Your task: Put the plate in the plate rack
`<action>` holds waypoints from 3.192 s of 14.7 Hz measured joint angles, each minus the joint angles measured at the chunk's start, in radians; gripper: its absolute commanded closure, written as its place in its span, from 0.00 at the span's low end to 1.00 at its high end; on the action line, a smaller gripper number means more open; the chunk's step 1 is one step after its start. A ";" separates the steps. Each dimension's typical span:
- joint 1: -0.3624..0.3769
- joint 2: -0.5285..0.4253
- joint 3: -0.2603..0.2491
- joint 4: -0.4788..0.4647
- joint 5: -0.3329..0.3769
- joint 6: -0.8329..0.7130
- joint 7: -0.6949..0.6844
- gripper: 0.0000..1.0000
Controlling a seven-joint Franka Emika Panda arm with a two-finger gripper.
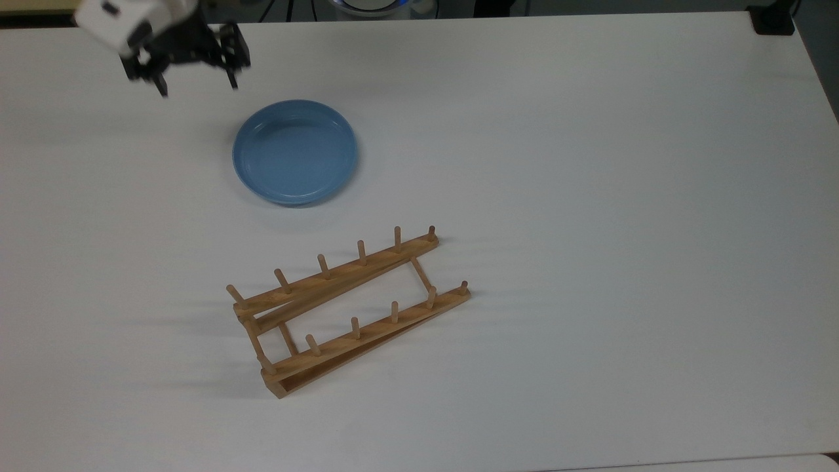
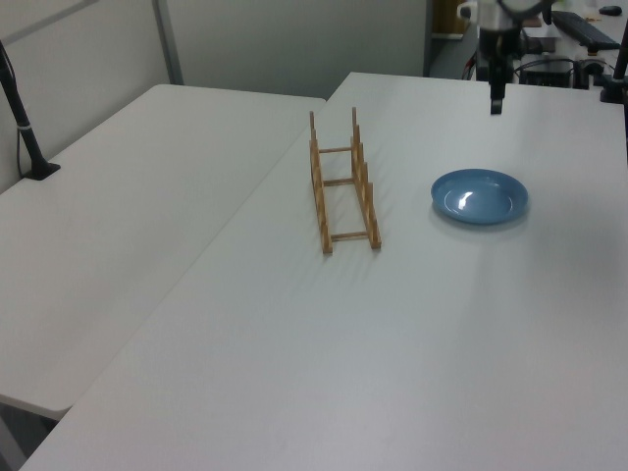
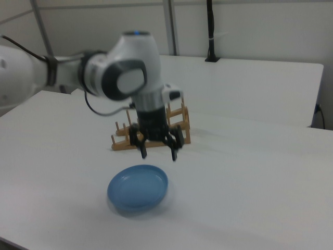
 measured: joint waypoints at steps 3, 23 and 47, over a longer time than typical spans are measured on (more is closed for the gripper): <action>0.001 0.083 0.001 -0.073 0.000 0.161 0.000 0.00; 0.024 0.191 0.016 -0.146 0.077 0.355 0.295 0.66; -0.004 0.080 0.035 -0.026 0.150 0.134 0.228 0.60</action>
